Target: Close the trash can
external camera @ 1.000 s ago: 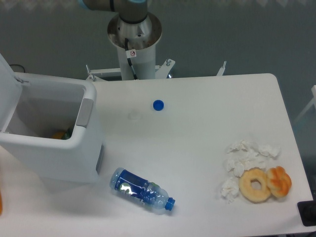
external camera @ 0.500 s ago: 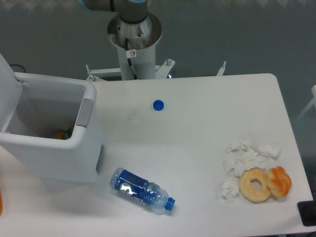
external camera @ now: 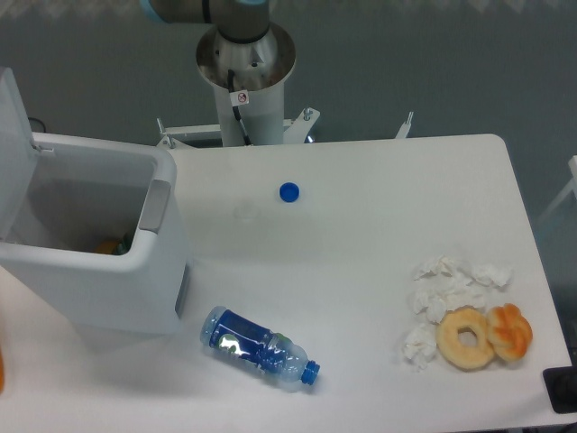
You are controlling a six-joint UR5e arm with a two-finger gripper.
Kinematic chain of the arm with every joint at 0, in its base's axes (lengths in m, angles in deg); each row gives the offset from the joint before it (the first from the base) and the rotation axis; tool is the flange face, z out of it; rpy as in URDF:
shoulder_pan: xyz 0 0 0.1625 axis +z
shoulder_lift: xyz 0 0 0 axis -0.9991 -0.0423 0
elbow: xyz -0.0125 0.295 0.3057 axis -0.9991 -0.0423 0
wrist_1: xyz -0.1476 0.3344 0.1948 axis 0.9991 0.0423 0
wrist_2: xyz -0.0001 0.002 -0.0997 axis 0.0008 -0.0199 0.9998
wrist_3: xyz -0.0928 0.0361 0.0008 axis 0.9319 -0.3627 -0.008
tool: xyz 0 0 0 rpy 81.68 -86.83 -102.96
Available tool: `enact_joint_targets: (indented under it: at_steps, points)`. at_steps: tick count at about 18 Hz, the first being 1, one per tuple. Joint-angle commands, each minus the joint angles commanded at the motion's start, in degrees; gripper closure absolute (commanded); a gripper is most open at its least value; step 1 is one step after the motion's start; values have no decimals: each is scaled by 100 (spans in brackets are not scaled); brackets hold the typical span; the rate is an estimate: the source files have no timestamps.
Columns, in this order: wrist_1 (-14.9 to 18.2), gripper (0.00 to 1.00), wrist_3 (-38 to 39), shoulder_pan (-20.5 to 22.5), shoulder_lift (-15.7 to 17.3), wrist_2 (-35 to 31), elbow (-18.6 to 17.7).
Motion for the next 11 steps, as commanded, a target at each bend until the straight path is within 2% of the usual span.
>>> enact_joint_targets:
  at_steps: [3,11]
  points:
    - [17,0,-210,166,132,-78,-167]
    - [17,0,-342,413,150,-352,-273]
